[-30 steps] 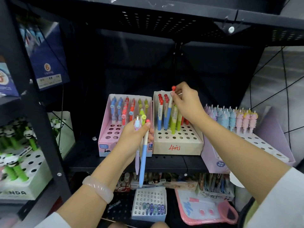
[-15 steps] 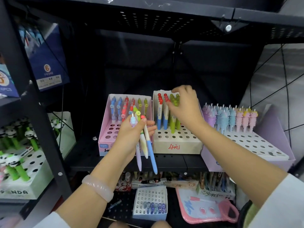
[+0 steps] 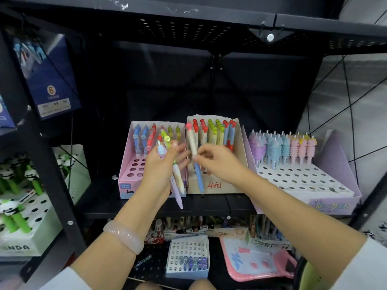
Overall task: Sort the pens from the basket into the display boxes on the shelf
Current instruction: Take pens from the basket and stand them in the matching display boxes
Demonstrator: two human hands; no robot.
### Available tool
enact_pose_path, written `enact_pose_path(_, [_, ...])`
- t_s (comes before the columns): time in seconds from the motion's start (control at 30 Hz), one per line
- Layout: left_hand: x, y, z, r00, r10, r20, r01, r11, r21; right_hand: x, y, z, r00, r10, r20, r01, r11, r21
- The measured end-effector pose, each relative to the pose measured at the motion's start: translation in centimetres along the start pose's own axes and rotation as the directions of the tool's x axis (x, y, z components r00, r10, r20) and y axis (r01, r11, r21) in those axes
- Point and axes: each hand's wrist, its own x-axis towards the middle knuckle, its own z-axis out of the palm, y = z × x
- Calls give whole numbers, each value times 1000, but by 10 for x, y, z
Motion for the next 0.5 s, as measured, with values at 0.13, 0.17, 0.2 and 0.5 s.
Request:
enact_pose_path(0.13, [-2, -1, -4, 999, -10, -31, 10, 1000, -5, 12, 0, -17, 906, -20, -423, 88, 986, 142])
enact_pose_path(0.17, [-2, -1, -5, 999, -17, -35, 17, 1000, 5, 15, 1, -18, 879, -38, -474, 103, 988, 112])
enact_pose_path(0.2, [-2, -1, -5, 999, -22, -37, 23, 1000, 21, 17, 2, -17, 865, -51, -499, 101, 992, 72])
enact_pose_path(0.5, [-5, 1, -11, 1000, -26, 7, 25, 996, 82, 26, 21, 16, 957, -24, -290, -55, 964, -259])
